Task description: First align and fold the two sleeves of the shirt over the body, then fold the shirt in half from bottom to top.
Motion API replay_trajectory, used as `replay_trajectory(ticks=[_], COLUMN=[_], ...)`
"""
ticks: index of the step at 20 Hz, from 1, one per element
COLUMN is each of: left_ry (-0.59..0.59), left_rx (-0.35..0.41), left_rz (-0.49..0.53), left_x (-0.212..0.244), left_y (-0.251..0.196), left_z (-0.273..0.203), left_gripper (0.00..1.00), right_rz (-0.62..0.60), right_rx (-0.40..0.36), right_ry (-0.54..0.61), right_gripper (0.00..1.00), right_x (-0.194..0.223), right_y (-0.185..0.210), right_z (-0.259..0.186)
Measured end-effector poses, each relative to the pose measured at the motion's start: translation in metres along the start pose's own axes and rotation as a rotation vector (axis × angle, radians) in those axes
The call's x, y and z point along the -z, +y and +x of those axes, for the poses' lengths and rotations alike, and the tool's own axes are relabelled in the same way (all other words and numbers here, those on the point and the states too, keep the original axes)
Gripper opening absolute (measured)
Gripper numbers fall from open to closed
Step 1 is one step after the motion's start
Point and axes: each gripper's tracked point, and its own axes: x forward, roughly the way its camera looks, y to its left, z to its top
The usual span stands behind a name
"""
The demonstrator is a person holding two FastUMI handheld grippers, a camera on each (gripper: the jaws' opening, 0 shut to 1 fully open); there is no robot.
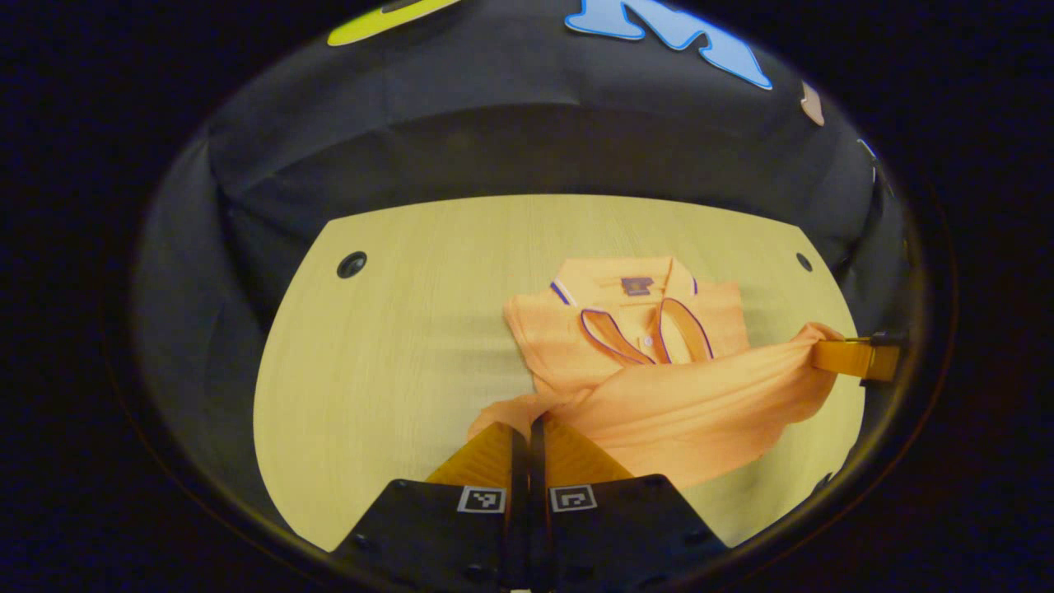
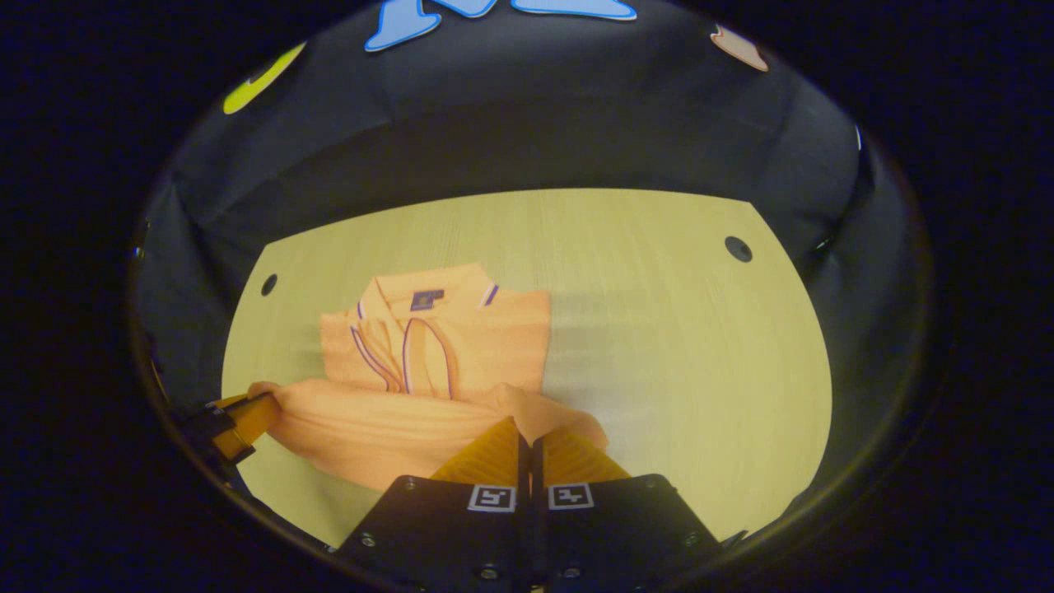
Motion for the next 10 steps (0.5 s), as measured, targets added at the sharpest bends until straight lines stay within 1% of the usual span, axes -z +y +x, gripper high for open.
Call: replay_trajectory(ticks=[5, 8, 10], left_ry=[-0.066, -0.099, -0.13], left_rx=[-0.019, -0.026, -0.027], left_rz=[-0.002, -0.036, -0.055], left_x=[-0.053, -0.078, -0.093], left_y=[0.001, 0.005, 0.004], left_z=[0.047, 0.069, 0.087], left_gripper=[0.06, 0.05, 0.05], right_rz=[0.02, 0.015, 0.016], right_rx=[-0.007, -0.003, 0.004], right_ry=[-0.103, -0.169, -0.209], right_gripper=[0.0, 0.0, 0.0], right_x=[-0.054, -0.084, -0.093], right_y=[0.003, 0.003, 0.003], right_z=[0.032, 0.048, 0.056])
